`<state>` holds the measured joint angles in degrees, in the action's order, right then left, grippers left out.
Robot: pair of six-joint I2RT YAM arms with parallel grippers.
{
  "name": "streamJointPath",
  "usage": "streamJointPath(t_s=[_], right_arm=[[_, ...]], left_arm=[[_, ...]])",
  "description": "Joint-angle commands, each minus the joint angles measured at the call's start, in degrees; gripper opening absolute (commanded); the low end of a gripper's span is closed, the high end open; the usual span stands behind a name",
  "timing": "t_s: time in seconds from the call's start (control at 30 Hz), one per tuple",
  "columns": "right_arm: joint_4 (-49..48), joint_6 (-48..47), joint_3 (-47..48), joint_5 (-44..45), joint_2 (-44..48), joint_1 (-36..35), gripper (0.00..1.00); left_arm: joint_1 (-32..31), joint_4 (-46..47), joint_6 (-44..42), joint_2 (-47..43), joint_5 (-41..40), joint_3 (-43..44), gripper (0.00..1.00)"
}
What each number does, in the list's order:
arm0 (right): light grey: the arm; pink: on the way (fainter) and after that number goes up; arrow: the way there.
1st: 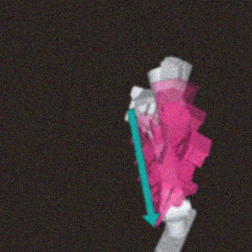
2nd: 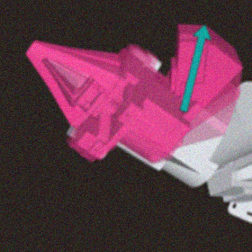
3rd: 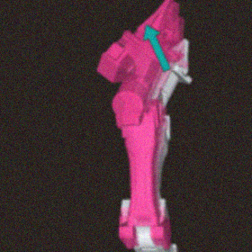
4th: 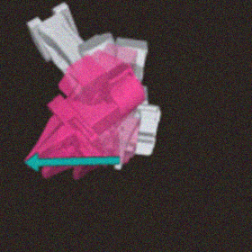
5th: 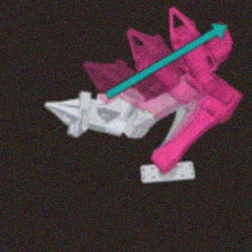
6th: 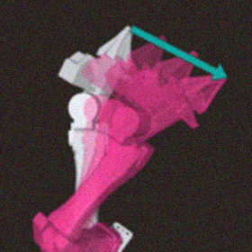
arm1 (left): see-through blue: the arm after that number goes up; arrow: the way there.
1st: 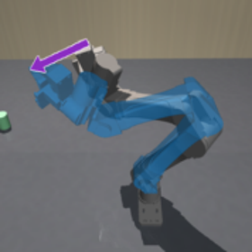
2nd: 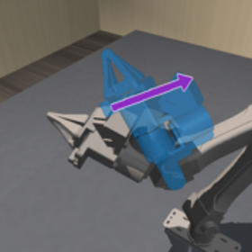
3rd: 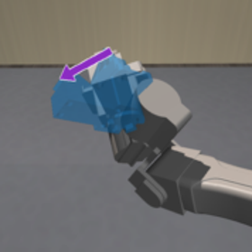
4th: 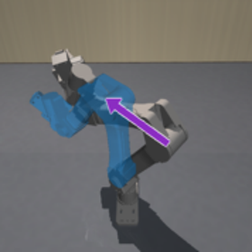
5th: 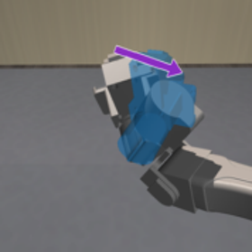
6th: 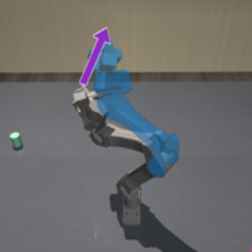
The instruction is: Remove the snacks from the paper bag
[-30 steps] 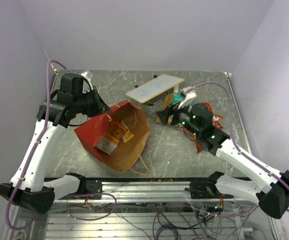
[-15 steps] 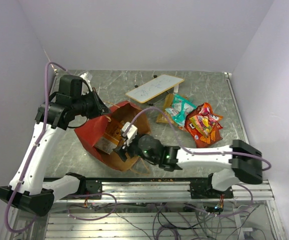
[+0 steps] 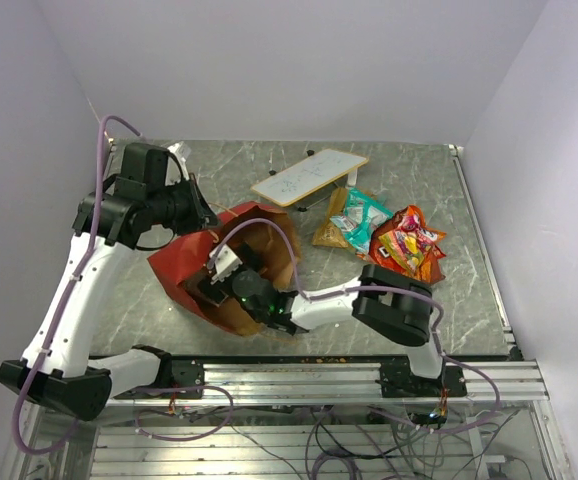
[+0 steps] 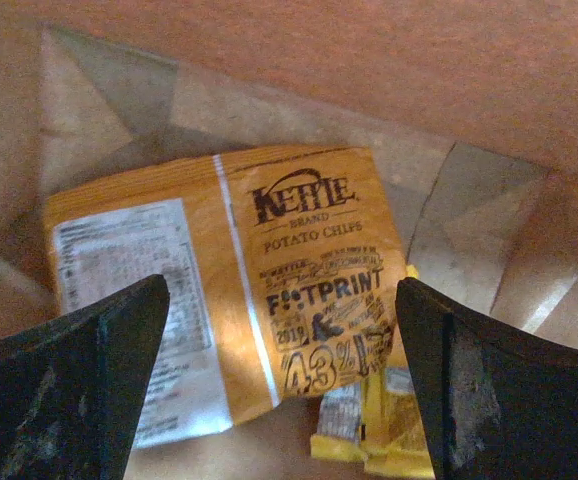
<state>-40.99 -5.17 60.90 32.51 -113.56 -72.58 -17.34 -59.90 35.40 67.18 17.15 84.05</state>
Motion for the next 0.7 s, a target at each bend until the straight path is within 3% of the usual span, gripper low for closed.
streamJointPath(t_s=[0.0,0.13,0.3,0.57,0.67], right_arm=[[-5.84,-3.10,3.42,1.70,-4.41,1.99,0.97],[-4.46,-2.02,5.57,-0.73,-7.72,4.28,0.98],[-1.81,0.77,6.52,-1.61,-11.00,5.60,0.90],[1.54,0.83,4.14,-3.16,-7.98,5.51,0.47],[2.49,1.66,3.18,-3.45,-5.68,5.47,0.17]], left_arm=[[0.38,-3.18,-4.67,1.11,0.18,4.44,0.07],[0.42,-4.07,-7.31,2.04,0.39,6.21,0.07],[0.40,-5.10,-9.92,3.15,0.13,7.77,0.07],[0.38,-5.51,-10.99,2.87,-2.11,7.40,0.07],[0.38,-5.37,-10.52,2.87,-2.30,6.99,0.07]])
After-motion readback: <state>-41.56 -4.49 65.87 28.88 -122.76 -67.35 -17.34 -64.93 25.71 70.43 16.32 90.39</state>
